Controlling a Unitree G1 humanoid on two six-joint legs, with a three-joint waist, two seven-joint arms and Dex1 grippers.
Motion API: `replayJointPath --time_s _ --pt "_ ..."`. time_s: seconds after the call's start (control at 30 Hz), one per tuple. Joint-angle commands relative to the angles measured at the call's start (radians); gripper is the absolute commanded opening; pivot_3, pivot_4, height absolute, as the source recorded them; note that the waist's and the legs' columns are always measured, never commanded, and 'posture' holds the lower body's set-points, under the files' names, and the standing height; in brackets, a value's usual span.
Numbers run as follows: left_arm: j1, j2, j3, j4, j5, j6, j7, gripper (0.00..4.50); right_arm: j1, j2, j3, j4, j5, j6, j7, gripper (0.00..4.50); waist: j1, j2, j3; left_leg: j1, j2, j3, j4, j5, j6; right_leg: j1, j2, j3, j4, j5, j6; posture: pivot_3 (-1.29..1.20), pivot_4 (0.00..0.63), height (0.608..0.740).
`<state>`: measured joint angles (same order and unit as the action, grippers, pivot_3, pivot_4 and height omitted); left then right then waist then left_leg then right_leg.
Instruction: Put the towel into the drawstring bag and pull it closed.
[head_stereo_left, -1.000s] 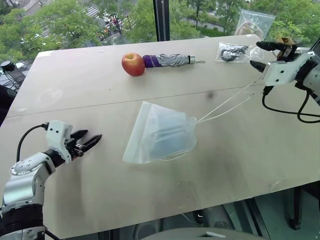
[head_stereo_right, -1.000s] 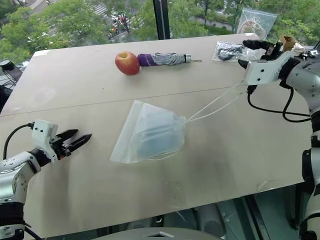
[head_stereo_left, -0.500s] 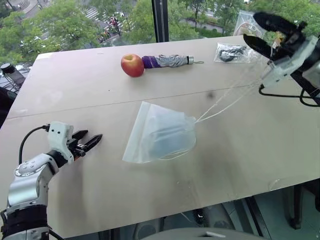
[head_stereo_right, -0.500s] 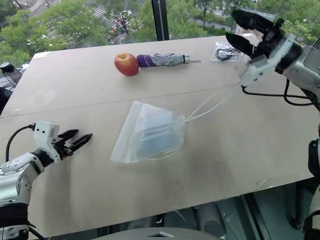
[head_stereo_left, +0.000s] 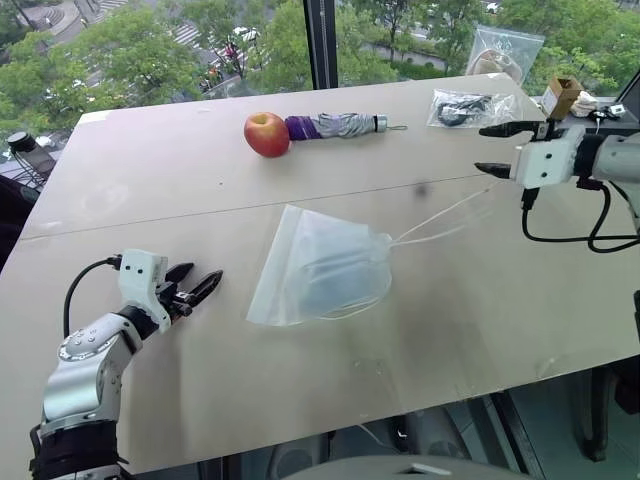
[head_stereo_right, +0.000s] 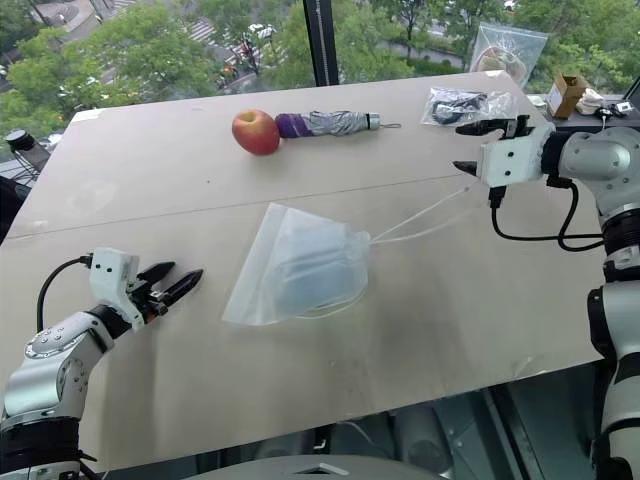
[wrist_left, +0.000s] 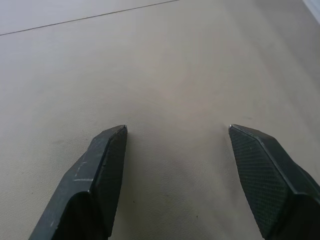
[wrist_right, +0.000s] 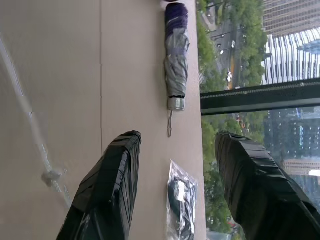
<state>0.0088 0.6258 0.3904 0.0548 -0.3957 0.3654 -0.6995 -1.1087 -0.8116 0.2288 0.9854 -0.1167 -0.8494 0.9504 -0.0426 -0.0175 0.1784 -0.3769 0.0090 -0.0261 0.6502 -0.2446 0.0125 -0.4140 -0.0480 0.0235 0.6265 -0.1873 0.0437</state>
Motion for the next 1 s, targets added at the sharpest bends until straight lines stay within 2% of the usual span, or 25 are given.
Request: replayJointPath --time_s 0.03,0.1,0.13,0.2,0.23,0.3,0.33,0.37,0.4,0.43,0.47,0.5,0.53,0.6,0.63,0.67,0.7,0.77,0.8,0.83,0.87,0.9,0.93,0.97,1.0 --pt "0.012 -0.007 -0.013 -0.009 -0.006 0.017 0.001 3.32 0.194 -0.152 0.079 -0.25 0.177 0.33 0.428 2.55 0.015 -0.002 -0.002 0.0 0.0 0.0 0.0 0.0 0.0 0.0 0.0 0.0 0.0 0.0 0.0 0.0 0.15 0.74" --pt "0.014 -0.008 -0.016 -0.013 -0.008 0.02 0.001 3.32 0.293 -0.202 0.087 -0.363 0.223 0.439 0.585 2.55 0.037 -0.009 -0.007 -0.003 0.0 -0.006 0.0 0.0 0.0 0.001 -0.003 -0.007 -0.002 0.0 0.003 0.0 0.15 0.74" --pt "0.014 -0.006 -0.017 -0.009 -0.008 0.018 -0.001 3.32 0.219 -0.142 0.023 -0.33 0.245 0.479 0.474 2.55 0.04 -0.009 -0.007 -0.003 0.0 -0.006 0.0 -0.001 0.001 0.001 -0.003 -0.008 -0.003 0.0 0.004 0.0 0.15 0.74" --pt "0.016 -0.009 -0.018 -0.01 -0.012 0.019 0.002 3.32 0.063 -0.046 -0.071 -0.22 0.214 0.473 0.207 2.55 0.008 0.008 0.0 -0.003 -0.001 -0.002 0.0 -0.003 0.002 -0.002 -0.006 0.0 -0.003 -0.001 0.003 0.0 0.15 0.74" --pt "0.016 -0.012 -0.019 -0.014 -0.016 0.022 0.004 3.32 0.08 -0.05 -0.064 -0.238 0.221 0.501 0.266 2.55 -0.004 0.015 0.005 -0.003 -0.003 0.004 0.0 -0.002 0.002 -0.005 -0.006 0.006 -0.001 -0.001 0.002 0.0 0.15 0.74" --pt "0.013 -0.016 -0.026 -0.015 -0.018 0.024 0.006 3.32 0.206 -0.107 -0.006 -0.355 0.253 0.562 0.499 2.55 0.004 0.009 0.003 -0.002 -0.006 0.009 0.0 -0.002 0.003 -0.006 -0.004 0.01 0.0 0.003 0.006 0.0 0.15 0.74" --pt "0.012 -0.017 -0.031 -0.014 -0.017 0.023 0.007 3.32 0.175 -0.065 -0.034 -0.316 0.223 0.502 0.376 2.55 0.01 0.002 -0.001 -0.003 -0.003 0.008 0.002 -0.001 0.003 -0.005 -0.002 0.005 0.0 0.003 0.006 0.0 0.15 0.74" --pt "0.011 -0.016 -0.035 -0.012 -0.015 0.022 0.008 3.32 0.095 -0.016 -0.08 -0.246 0.181 0.472 0.156 2.55 0.008 -0.005 -0.006 -0.002 -0.001 0.005 0.003 -0.002 0.002 -0.003 0.0 0.001 -0.001 0.004 0.007 0.0 0.15 0.74" --pt "0.01 -0.016 -0.037 -0.011 -0.014 0.021 0.009 3.32 0.03 0.023 -0.116 -0.187 0.147 0.447 -0.009 2.55 0.0 -0.003 -0.005 0.001 0.001 0.003 0.003 -0.002 0.001 0.0 0.001 -0.002 -0.001 0.003 0.007 0.0 0.15 0.74" --pt "0.009 -0.017 -0.037 -0.014 -0.015 0.023 0.011 3.32 0.026 0.028 -0.129 -0.197 0.18 0.52 0.041 2.55 -0.002 -0.001 -0.004 0.001 0.001 0.004 0.002 -0.003 0.001 -0.001 0.001 0.0 -0.001 0.001 0.003 0.0 0.15 0.74" --pt "0.009 -0.02 -0.034 -0.02 -0.018 0.026 0.013 3.32 0.125 -0.03 -0.078 -0.322 0.233 0.657 0.253 2.55 -0.001 0.001 -0.003 -0.001 0.001 0.004 0.002 -0.002 0.001 -0.004 0.001 0.003 0.0 0.002 0.002 0.0 0.15 0.74" --pt "0.008 -0.022 -0.031 -0.025 -0.023 0.031 0.013 3.32 0.226 -0.084 -0.026 -0.417 0.265 0.619 0.448 2.55 0.008 -0.001 -0.004 -0.002 -0.001 0.004 0.002 -0.002 0.001 -0.005 0.001 0.003 0.0 0.002 0.001 0.0 0.15 0.74" --pt "0.008 -0.023 -0.029 -0.026 -0.025 0.032 0.014 3.32 0.234 -0.068 -0.028 -0.41 0.23 0.568 0.403 2.55 0.024 -0.004 -0.006 -0.003 -0.001 0.002 0.002 -0.001 0.0 -0.003 0.001 -0.001 0.0 0.002 0.001 0.0 0.15 0.74" --pt "0.014 -0.022 -0.032 -0.024 -0.023 0.03 0.014 3.32 0.102 0.031 -0.125 -0.278 0.152 0.472 0.004 2.55 0.023 -0.004 -0.006 -0.001 0.002 -0.001 0.002 -0.002 0.0 0.001 0.001 -0.007 -0.001 0.002 0.002 0.0 0.15 0.74" --pt "0.017 -0.024 -0.034 -0.027 -0.022 0.03 0.016 3.32 0.083 0.054 -0.151 -0.281 0.201 0.569 0.031 2.55 0.014 -0.001 -0.004 -0.001 0.001 0.002 0.002 -0.002 0.0 -0.001 0.001 -0.004 -0.001 0.002 0.001 0.0 0.15 0.74" --pt "0.02 -0.026 -0.035 -0.032 -0.022 0.031 0.017 3.32 0.161 -0.004 -0.096 -0.387 0.253 0.706 0.244 2.55 0.009 0.003 -0.002 -0.003 0.001 0.003 0.002 -0.002 0.0 -0.005 0.001 0.002 -0.001 0.002 0.0 0.0 0.15 0.74" --pt "0.021 -0.029 -0.034 -0.038 -0.025 0.034 0.018 3.32 0.234 -0.057 -0.047 -0.451 0.262 0.685 0.415 2.55 0.013 0.004 -0.001 -0.005 -0.002 0.003 0.002 -0.001 0.0 -0.007 -0.001 0.003 0.0 0.002 0.0 0.0 0.15 0.74" --pt "0.021 -0.03 -0.035 -0.039 -0.027 0.032 0.018 3.32 0.195 -0.018 -0.055 -0.35 0.135 0.499 0.194 2.55 0.025 -0.002 -0.005 -0.005 -0.002 0.002 0.003 -0.001 0.0 -0.004 -0.001 -0.002 -0.001 0.004 0.005 0.0 0.15 0.74" --pt "0.022 -0.03 -0.034 -0.038 -0.028 0.031 0.021 3.32 0.128 0.032 -0.119 -0.281 0.143 0.562 0.028 2.55 0.021 -0.001 -0.005 -0.002 -0.001 0.003 0.003 -0.002 0.0 -0.002 -0.001 -0.003 -0.002 0.004 0.005 0.0 0.15 0.74" --pt "0.022 -0.032 -0.034 -0.038 -0.028 0.032 0.026 3.32 0.146 0.029 -0.117 -0.32 0.2 0.702 0.126 2.55 0.019 0.001 -0.003 -0.002 -0.001 0.004 0.002 -0.002 0.0 -0.002 -0.001 -0.002 -0.002 0.004 0.005 0.0 0.15 0.74" --pt "0.022 -0.034 -0.034 -0.04 -0.028 0.032 0.029 3.32 0.266 -0.103 -0.008 -0.477 0.275 0.813 0.358 2.55 0.019 0.002 -0.003 -0.003 -0.002 0.006 0.002 -0.002 0.0 -0.004 -0.001 0.0 -0.002 0.002 0.001 0.0 0.15 0.74" --pt "0.023 -0.035 -0.034 -0.043 -0.029 0.034 0.03 3.32 0.324 -0.148 0.024 -0.523 0.276 0.758 0.517 2.55 0.034 0.002 -0.003 -0.003 -0.002 0.005 0.002 -0.002 0.0 -0.004 -0.001 0.0 -0.001 0.002 0.001 0.0 0.15 0.74" --pt "0.022 -0.035 -0.035 -0.041 -0.029 0.033 0.03 3.32 0.275 -0.092 0.001 -0.447 0.208 0.694 0.337 2.55 0.039 -0.001 -0.004 -0.005 -0.002 0.002 0.002 -0.002 0.0 -0.004 -0.001 -0.003 -0.001 0.001 0.001 0.0 0.15 0.74" --pt "0.024 -0.034 -0.035 -0.04 -0.03 0.031 0.029 3.32 0.191 -0.019 -0.076 -0.362 0.207 0.748 0.114 2.55 0.032 -0.002 -0.005 -0.004 0.001 0.0 0.002 -0.002 0.0 -0.002 -0.001 -0.008 -0.002 0.001 0.003 0.0 0.15 0.74" --pt "0.026 -0.035 -0.034 -0.044 -0.032 0.032 0.03 3.32 0.168 -0.001 -0.098 -0.354 0.228 0.829 0.131 2.55 0.02 0.001 -0.003 -0.002 0.002 0.003 0.002 -0.002 0.0 0.0 -0.001 -0.006 -0.002 0.0 0.002 0.0 0.15 0.74"
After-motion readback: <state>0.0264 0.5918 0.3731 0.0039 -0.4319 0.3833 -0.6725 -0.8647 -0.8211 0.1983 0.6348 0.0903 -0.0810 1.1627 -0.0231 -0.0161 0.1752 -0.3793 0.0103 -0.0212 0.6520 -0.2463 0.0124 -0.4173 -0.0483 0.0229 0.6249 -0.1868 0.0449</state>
